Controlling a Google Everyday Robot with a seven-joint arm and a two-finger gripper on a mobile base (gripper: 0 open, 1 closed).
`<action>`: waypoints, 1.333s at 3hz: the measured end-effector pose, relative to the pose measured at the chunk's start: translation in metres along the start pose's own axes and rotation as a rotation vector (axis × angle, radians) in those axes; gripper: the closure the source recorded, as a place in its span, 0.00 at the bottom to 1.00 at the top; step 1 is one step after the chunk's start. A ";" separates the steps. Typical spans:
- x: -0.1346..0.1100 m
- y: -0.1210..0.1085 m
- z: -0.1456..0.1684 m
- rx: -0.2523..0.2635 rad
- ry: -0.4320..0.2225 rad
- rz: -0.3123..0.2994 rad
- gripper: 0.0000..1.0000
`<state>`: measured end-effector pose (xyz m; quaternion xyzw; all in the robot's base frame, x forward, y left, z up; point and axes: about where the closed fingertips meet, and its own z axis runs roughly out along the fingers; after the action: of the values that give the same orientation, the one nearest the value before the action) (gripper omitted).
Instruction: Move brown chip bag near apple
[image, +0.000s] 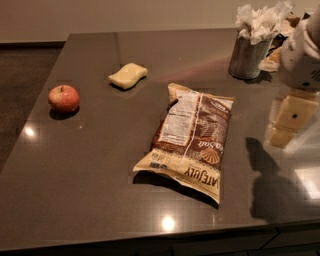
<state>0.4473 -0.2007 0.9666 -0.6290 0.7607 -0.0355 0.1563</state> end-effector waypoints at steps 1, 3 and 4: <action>-0.022 -0.013 0.023 -0.010 -0.010 -0.078 0.00; -0.058 -0.047 0.078 -0.096 -0.023 -0.173 0.00; -0.070 -0.051 0.105 -0.163 -0.017 -0.198 0.00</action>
Offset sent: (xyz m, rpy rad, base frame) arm 0.0870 0.0652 -0.0529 -0.0183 0.0342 0.2136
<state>0.5370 -0.1285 0.8932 -0.7120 0.6938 0.0166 0.1069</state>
